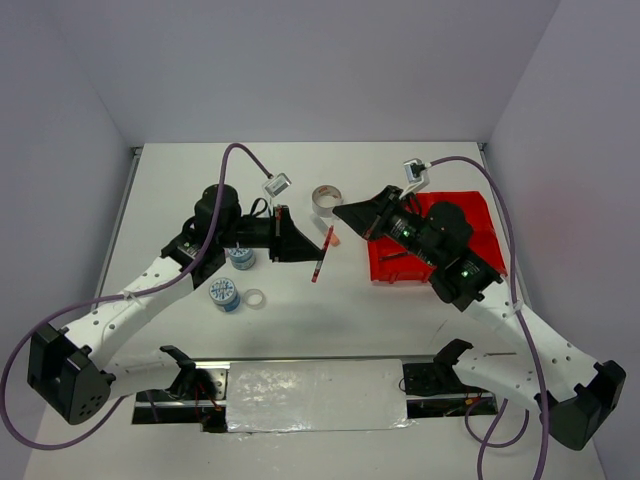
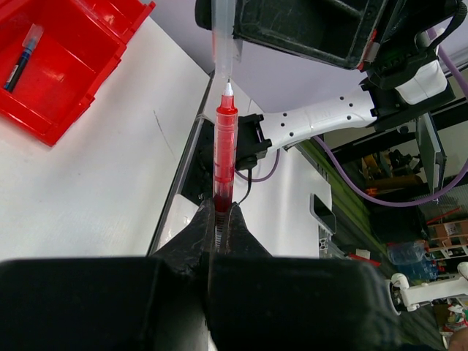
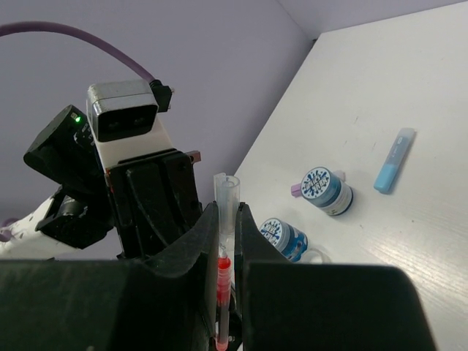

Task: Sort the stationery into containers
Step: Close the pen cap on the pen.

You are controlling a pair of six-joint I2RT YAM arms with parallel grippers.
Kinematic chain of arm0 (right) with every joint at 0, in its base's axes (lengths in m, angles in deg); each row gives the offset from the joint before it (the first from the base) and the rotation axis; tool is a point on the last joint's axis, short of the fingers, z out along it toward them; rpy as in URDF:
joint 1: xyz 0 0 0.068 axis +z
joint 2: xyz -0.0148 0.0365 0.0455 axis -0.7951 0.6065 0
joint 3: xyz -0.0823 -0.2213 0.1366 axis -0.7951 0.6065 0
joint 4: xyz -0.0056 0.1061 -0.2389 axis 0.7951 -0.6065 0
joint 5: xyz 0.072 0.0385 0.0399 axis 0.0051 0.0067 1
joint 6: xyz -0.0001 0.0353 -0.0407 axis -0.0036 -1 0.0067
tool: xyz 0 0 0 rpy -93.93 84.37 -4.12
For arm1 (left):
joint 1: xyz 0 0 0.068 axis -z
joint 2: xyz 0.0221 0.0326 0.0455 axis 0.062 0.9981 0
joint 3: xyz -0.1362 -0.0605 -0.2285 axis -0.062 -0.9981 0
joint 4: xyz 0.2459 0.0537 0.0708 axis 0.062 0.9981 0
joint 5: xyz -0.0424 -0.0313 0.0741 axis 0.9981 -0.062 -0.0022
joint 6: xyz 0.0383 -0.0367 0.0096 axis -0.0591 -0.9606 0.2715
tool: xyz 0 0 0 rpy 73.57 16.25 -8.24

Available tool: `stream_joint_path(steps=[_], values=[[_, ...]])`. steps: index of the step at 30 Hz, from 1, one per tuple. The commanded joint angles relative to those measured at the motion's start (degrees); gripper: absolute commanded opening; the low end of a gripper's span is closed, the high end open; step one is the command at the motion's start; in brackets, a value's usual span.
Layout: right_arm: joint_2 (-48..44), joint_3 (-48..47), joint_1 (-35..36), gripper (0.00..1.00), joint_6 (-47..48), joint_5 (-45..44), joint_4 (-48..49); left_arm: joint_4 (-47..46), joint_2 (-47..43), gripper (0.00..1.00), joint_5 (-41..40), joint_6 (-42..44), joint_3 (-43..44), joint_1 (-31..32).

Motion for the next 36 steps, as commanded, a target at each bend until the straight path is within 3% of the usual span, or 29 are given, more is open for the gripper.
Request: stream_joint_path(steps=[1, 36], values=[[0.3, -1.3, -0.5, 0.00, -0.1, 0.1, 3.5, -1.3, -1.7, 0.00, 1.6, 1.2, 0.8, -0.1], [-1.7, 4.0, 1.0, 0.00, -4.7, 1.7, 7.2, -6.1, -3.2, 0.00, -0.3, -2.8, -1.8, -0.1]])
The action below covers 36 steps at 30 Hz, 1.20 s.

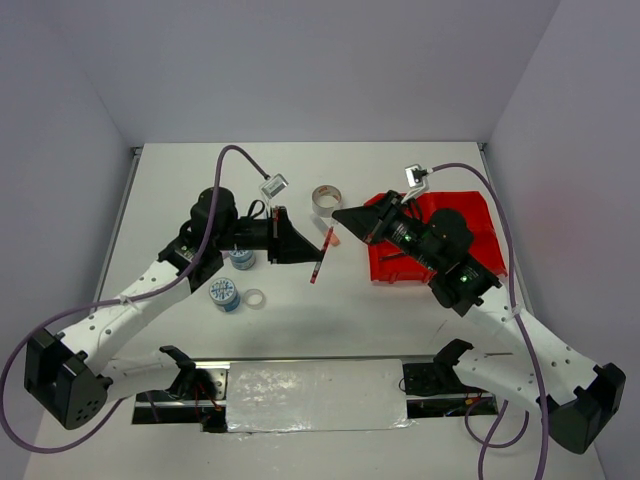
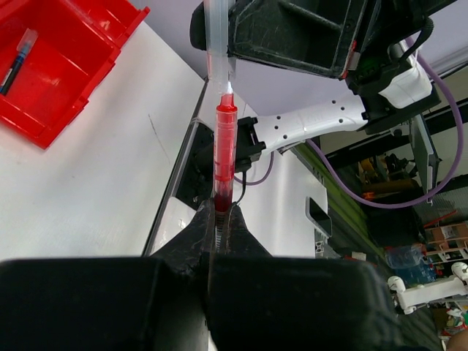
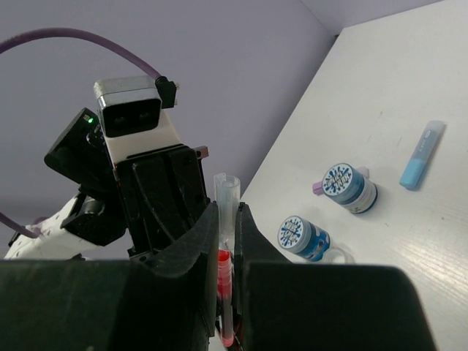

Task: Sort the stationery into containers
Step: Close the pen cap on the pen.

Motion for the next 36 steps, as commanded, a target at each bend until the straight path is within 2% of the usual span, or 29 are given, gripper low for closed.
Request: stream_joint_path(steps=[1, 12, 36], values=[[0.0, 0.7, 1.5, 0.00, -0.6, -0.1, 4.1, -5.8, -1.7, 0.00, 0.3, -1.4, -0.7, -0.1], [1.3, 0.3, 2.7, 0.00, -1.5, -1.2, 6.1, -6.2, -1.3, 0.00, 0.4, -2.0, -0.7, -0.1], [2.1, 2.3, 4.4, 0.00, 2.0, 2.1, 6.0, -7.5, -1.8, 0.00, -8.1, -1.6, 2.8, -0.2]])
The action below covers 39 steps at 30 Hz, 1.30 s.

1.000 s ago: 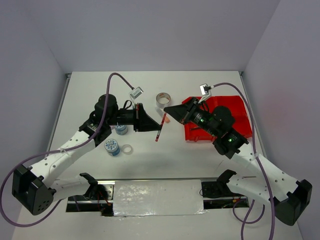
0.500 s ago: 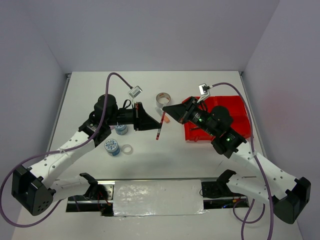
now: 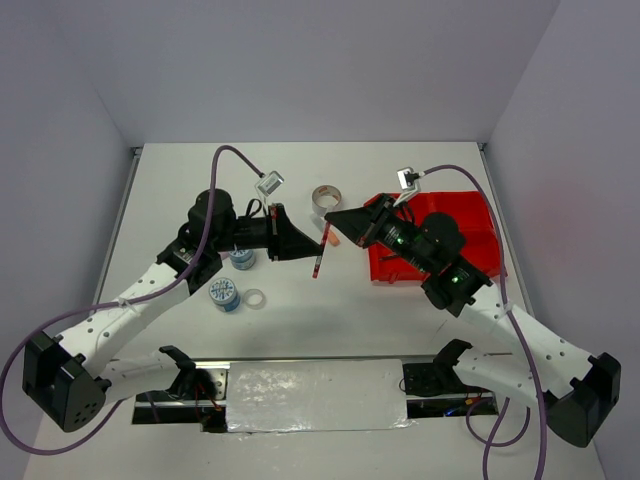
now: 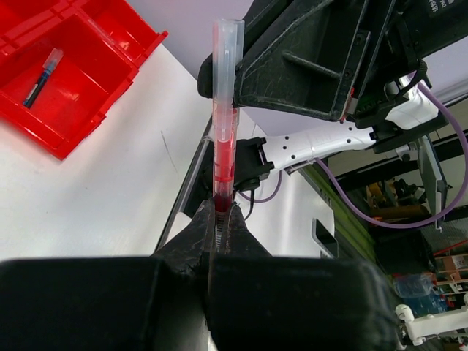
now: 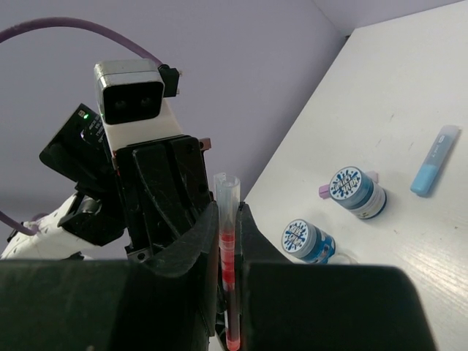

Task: Sort the stationery into containers
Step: Close the pen cap on the pen.

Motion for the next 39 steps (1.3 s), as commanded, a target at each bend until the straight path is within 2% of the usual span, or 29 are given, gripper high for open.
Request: stream_joint_path(steps=[1, 7, 15, 17, 21, 23, 31, 35, 39], values=[[0.7, 0.2, 1.5, 0.00, 2.3, 4.1, 0.6, -4.9, -0.7, 0.00, -3.6, 1.2, 4.2, -0.4], [2.7, -0.4, 1.8, 0.00, 3.1, 9.8, 0.9, -3.8, 0.0, 0.00, -3.3, 2.8, 7.2, -2.7], [4.0, -1.5, 2.4, 0.01, 3.5, 12.2, 0.6, -2.9, 0.0, 0.00, -1.8, 4.7, 9.2, -4.7], [4.0, -1.9, 2.4, 0.04, 1.8, 12.8, 1.8, -3.2, 0.2, 0.00, -0.7, 5.3, 9.2, -4.6], [4.2, -4.9, 2.4, 0.25, 0.1, 12.5, 3.0, -0.7, -0.5, 0.00, 0.7, 7.8, 9.1, -4.2], [4.7, -7.7, 2.4, 0.29, 0.7, 12.4, 2.5, 1.0, -1.3, 0.00, 0.9, 10.0, 9.9, -3.7], [6.9, -11.8, 2.4, 0.31, 1.9, 13.2, 2.9, -0.6, -2.9, 0.00, 1.3, 8.4, 6.9, -3.6], [6.7, -11.2, 2.4, 0.27, 1.9, 13.2, 3.4, 0.9, -3.2, 0.00, 0.0, 8.6, 6.8, -3.6], [6.7, -10.4, 2.8, 0.34, 2.3, 13.5, 3.4, -0.1, -2.5, 0.00, -0.7, 7.1, 7.3, -3.6]])
